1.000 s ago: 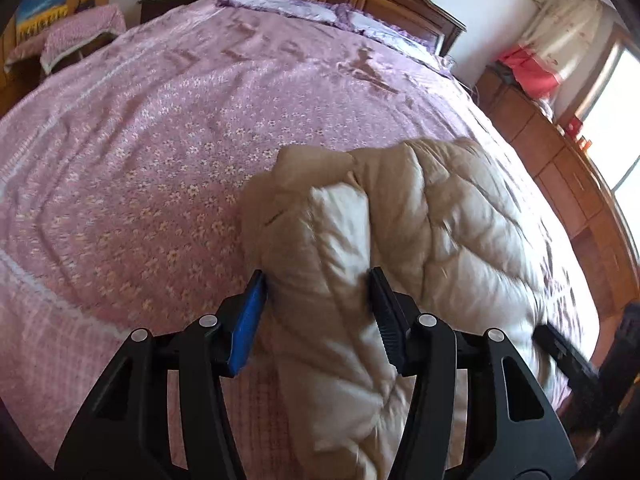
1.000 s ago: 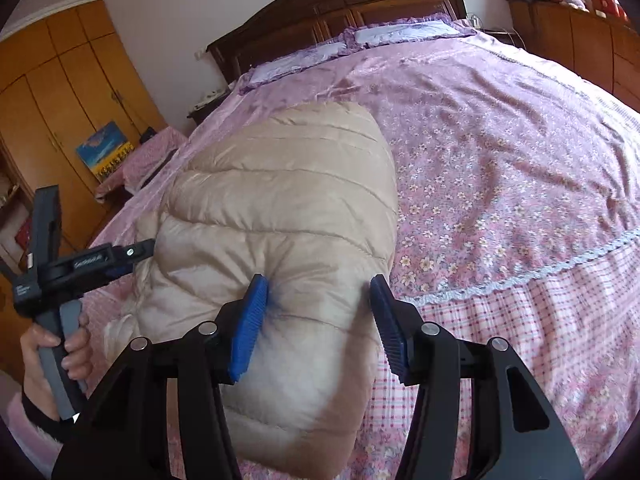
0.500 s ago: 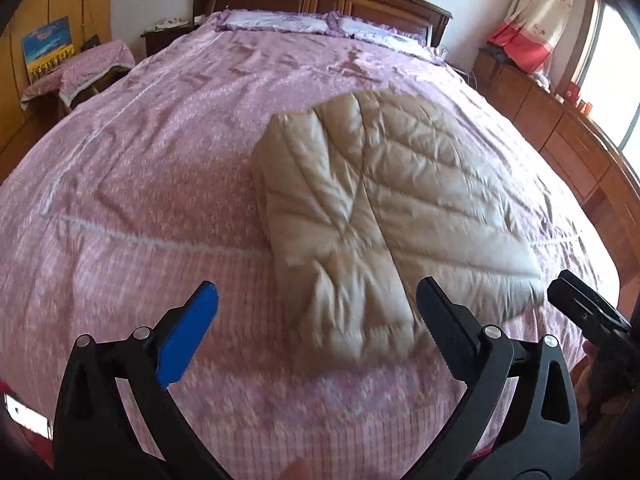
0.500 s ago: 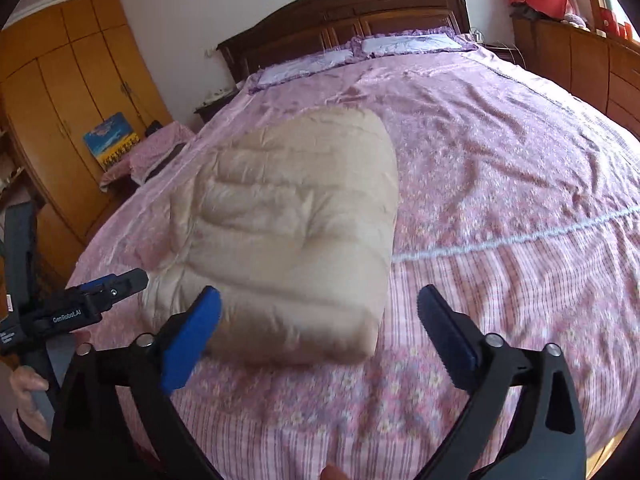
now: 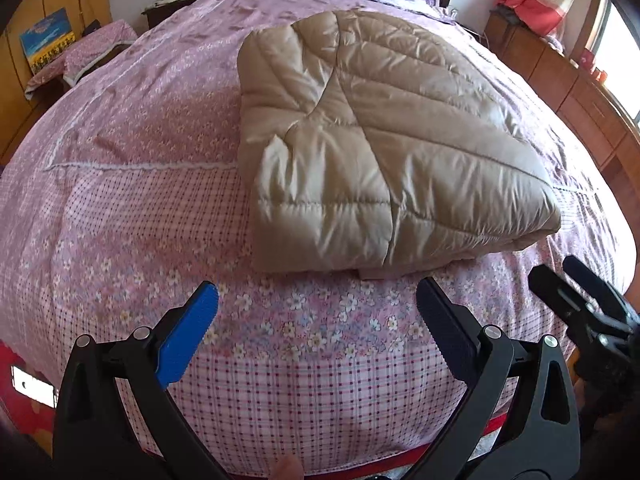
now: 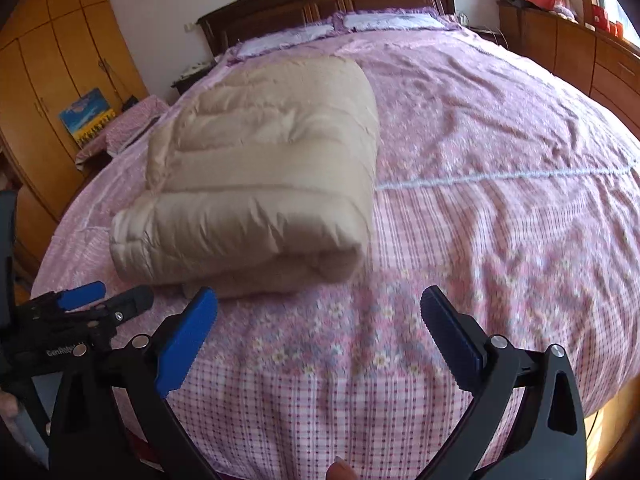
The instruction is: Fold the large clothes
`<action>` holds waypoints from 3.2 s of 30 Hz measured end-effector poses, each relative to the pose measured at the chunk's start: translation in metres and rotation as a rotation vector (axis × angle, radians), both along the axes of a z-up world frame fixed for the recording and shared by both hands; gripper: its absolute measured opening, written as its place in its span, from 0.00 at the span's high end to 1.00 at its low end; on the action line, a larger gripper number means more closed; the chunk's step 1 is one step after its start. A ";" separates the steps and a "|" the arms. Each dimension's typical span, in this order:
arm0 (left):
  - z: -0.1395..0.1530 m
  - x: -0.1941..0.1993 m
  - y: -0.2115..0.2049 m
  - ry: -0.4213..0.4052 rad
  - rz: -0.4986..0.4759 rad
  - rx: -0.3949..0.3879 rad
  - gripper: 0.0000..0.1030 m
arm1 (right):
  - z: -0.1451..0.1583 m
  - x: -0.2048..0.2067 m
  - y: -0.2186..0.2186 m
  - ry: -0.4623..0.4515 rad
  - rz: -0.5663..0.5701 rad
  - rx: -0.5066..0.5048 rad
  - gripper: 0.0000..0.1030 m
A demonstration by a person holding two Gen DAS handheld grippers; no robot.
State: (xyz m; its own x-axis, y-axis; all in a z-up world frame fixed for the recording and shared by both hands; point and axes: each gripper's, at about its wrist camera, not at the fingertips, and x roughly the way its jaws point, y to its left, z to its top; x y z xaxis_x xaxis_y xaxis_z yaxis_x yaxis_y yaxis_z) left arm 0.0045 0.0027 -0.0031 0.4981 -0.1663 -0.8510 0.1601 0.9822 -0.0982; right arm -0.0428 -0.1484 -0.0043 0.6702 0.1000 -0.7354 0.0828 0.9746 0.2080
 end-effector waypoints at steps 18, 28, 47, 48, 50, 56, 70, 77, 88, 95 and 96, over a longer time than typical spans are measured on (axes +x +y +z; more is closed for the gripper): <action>-0.007 -0.008 -0.008 0.021 0.001 0.028 0.04 | -0.017 -0.002 0.006 0.078 -0.013 0.011 0.05; -0.003 -0.016 -0.015 0.011 -0.006 0.032 0.04 | -0.018 -0.004 0.005 0.084 -0.017 0.024 0.05; 0.000 -0.017 -0.019 0.011 -0.011 0.029 0.04 | -0.019 0.000 0.005 0.090 -0.010 0.027 0.05; 0.000 -0.017 -0.019 0.011 -0.011 0.029 0.04 | -0.019 0.001 0.005 0.091 -0.009 0.027 0.05; -0.001 -0.016 -0.019 0.012 -0.010 0.028 0.04 | -0.019 0.002 0.006 0.092 -0.007 0.027 0.05; -0.001 -0.016 -0.019 0.011 -0.010 0.028 0.04 | -0.020 0.003 0.008 0.093 -0.004 0.026 0.05; -0.002 -0.015 -0.018 0.017 -0.007 0.027 0.04 | -0.020 0.004 0.008 0.094 -0.003 0.028 0.05; -0.002 -0.015 -0.019 0.017 -0.007 0.027 0.04 | -0.020 0.003 0.009 0.095 -0.004 0.029 0.05; -0.005 -0.015 -0.018 0.020 -0.006 0.026 0.04 | -0.020 0.003 0.009 0.095 -0.002 0.028 0.05; -0.005 -0.015 -0.018 0.020 -0.007 0.026 0.04 | -0.021 0.003 0.010 0.096 -0.003 0.028 0.05; -0.005 -0.015 -0.018 0.020 -0.007 0.026 0.04 | -0.021 0.003 0.010 0.096 -0.003 0.029 0.05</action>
